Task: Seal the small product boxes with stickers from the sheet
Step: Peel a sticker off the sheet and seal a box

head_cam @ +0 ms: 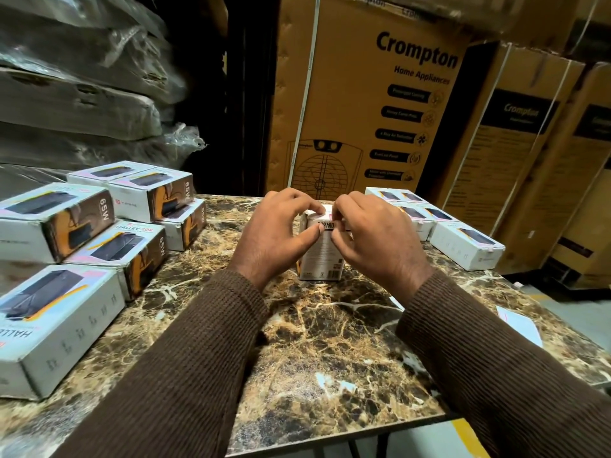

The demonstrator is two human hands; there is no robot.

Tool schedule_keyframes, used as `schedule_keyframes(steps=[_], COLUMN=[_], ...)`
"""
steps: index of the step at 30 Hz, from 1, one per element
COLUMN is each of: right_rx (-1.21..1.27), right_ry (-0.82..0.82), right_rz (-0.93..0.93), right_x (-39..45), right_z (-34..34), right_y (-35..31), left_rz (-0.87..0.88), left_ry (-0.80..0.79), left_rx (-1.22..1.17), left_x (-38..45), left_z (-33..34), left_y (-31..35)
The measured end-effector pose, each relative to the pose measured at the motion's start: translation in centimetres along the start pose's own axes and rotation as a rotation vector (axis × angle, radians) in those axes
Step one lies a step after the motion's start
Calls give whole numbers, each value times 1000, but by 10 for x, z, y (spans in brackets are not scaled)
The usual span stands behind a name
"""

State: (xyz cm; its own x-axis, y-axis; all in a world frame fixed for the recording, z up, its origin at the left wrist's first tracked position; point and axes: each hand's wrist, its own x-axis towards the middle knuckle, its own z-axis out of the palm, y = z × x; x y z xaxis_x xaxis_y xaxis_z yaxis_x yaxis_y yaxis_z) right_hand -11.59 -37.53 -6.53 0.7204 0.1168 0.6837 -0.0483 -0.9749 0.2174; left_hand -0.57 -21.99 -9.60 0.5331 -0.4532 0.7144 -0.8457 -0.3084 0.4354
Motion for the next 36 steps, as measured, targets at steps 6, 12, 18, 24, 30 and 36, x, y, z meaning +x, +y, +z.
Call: schedule_keyframes(steps=[6,12,18,24,30,36], right_rx=[22,20,39,81,127,122], right_ry=[-21,-27,-13,7,15,-8], right_rz=[-11,-21,-29,6,38,26], right_x=[-2,-4,-6,-4,-3,2], right_z=[0,5,6,5,6,1], right_y=[3,4,5,6,9,12], left_rz=[2,9,5,-5,-9,-17], left_ry=[5,3,-2,-6,-6,-11], left_rx=[-1,-8,-9,-15,-12,-14], left_x=[1,2,2,1,2,2], left_z=[1,2,1,1,0,0], left_y=[-1,-4,-2,-1,-1,-1])
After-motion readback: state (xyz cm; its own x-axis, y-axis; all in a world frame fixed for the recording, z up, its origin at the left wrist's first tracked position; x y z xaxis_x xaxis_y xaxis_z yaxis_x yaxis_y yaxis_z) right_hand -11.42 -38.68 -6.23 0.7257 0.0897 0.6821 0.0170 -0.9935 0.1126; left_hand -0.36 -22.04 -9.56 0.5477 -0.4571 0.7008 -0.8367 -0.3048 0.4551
